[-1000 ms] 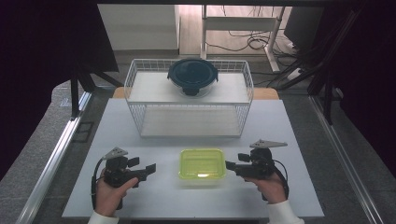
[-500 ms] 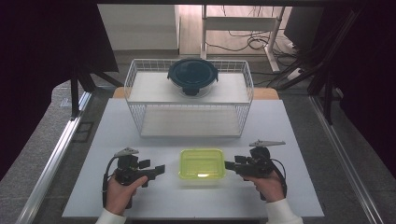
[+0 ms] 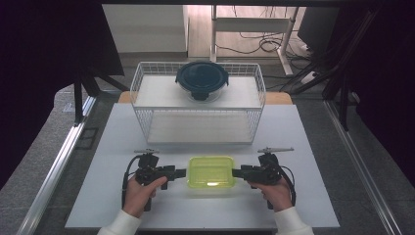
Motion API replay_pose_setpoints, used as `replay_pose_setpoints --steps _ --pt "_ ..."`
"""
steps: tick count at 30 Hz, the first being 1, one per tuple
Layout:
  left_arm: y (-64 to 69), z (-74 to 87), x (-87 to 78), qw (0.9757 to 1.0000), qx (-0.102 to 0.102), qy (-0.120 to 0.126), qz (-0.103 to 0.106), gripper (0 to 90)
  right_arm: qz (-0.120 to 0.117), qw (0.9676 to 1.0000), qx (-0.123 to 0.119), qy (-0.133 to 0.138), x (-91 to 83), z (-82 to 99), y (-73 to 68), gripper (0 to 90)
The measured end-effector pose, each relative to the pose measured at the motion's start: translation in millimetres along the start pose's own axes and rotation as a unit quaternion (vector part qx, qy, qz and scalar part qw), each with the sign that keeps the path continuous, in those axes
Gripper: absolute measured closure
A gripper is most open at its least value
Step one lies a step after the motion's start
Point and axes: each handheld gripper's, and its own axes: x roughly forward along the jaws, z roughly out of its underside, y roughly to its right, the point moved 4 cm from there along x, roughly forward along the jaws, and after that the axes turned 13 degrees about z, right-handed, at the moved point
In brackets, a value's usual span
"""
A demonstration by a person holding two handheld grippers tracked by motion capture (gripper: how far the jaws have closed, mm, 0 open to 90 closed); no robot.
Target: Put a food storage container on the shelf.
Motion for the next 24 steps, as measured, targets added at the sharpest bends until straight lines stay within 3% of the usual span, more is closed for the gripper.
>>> replay_pose_setpoints --steps 1,8,12,13,15,22,24 --pt "-1.4 -1.0 5.0 0.9998 -0.012 0.0 0.014 38.0 0.0 1.0 0.009 -0.003 2.6 0.7 1.3 43.7" --pt "-10.5 -2.9 16.3 0.9995 -0.028 -0.009 0.012 41.7 -0.007 0.9993 0.032 -0.018 11.6 4.2 3.5 46.5" --pt "-14.7 -3.6 23.2 0.9984 -0.05 -0.007 0.027 44.2 -0.013 0.9989 0.035 -0.027 15.4 5.8 3.0 49.9" --pt "-16.0 -3.4 26.1 0.9972 -0.061 -0.007 0.043 47.5 -0.018 0.9987 0.038 -0.03 16.2 6.1 3.3 51.5" --pt "-17.4 -2.7 29.0 0.9958 -0.071 -0.009 0.057 50.0 -0.021 0.9982 0.044 -0.034 16.6 6.5 4.0 53.3" --pt "-18.0 -0.7 35.2 0.9948 -0.084 -0.017 0.056 60.0 -0.037 0.9967 0.061 -0.041 18.7 7.5 6.4 59.9" --pt "-19.4 -0.4 37.1 0.9933 -0.095 -0.013 0.064 64.4 -0.037 0.9964 0.062 -0.044 19.6 7.7 6.2 63.0"
